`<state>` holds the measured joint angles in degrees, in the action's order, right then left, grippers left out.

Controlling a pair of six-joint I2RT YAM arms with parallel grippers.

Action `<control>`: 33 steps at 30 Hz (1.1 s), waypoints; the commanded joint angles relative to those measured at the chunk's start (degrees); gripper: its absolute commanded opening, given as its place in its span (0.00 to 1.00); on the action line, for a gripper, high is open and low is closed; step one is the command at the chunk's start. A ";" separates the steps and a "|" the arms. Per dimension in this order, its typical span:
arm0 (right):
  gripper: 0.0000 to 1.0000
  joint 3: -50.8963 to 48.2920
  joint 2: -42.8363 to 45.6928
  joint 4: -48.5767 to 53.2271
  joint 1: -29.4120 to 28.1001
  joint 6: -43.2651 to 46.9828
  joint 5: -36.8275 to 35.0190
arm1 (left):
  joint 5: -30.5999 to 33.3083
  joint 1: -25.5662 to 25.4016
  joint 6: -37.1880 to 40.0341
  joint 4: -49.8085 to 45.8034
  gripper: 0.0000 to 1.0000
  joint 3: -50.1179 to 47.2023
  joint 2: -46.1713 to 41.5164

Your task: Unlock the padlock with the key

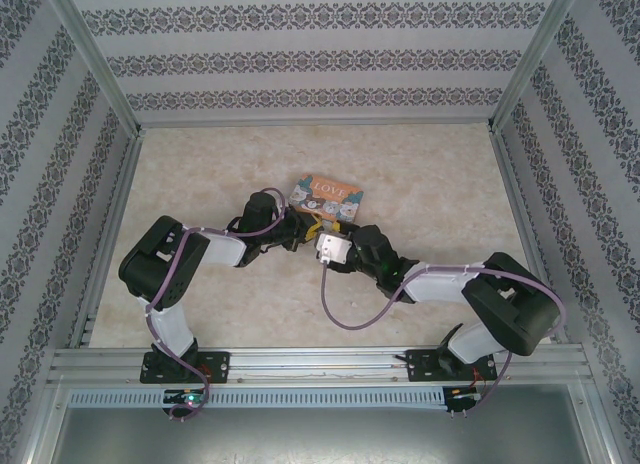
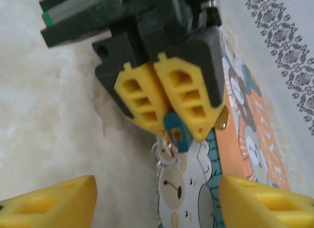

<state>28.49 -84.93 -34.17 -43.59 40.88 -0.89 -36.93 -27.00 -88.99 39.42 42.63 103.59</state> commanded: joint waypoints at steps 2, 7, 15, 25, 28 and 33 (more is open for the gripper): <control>0.57 2.08 -1.03 -2.04 0.52 -1.58 2.64 | -0.91 -0.68 -0.56 4.41 0.01 0.45 0.25; 0.50 2.92 -1.73 -2.02 0.52 -1.76 2.73 | -0.88 -0.68 -0.85 5.22 0.01 -0.12 0.30; 0.40 3.94 -2.87 -1.99 0.33 -1.61 1.96 | -0.67 -0.73 -1.07 6.19 0.01 -1.11 0.20; 0.29 4.62 -4.24 -2.04 0.09 -1.13 0.54 | -0.50 -0.74 -1.19 6.46 0.01 -1.16 0.38; 0.29 4.72 -4.68 -2.10 -0.01 -0.95 0.09 | -0.43 -0.74 -1.20 6.38 0.01 -1.08 0.34; 0.25 4.99 -5.12 -2.13 0.00 -1.02 0.07 | -0.43 -0.74 -1.26 6.37 0.00 -0.78 0.65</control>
<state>32.10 -89.43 -35.42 -43.62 40.29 -0.40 -36.91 -27.00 -89.62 41.67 41.80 103.59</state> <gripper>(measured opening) 0.250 0.105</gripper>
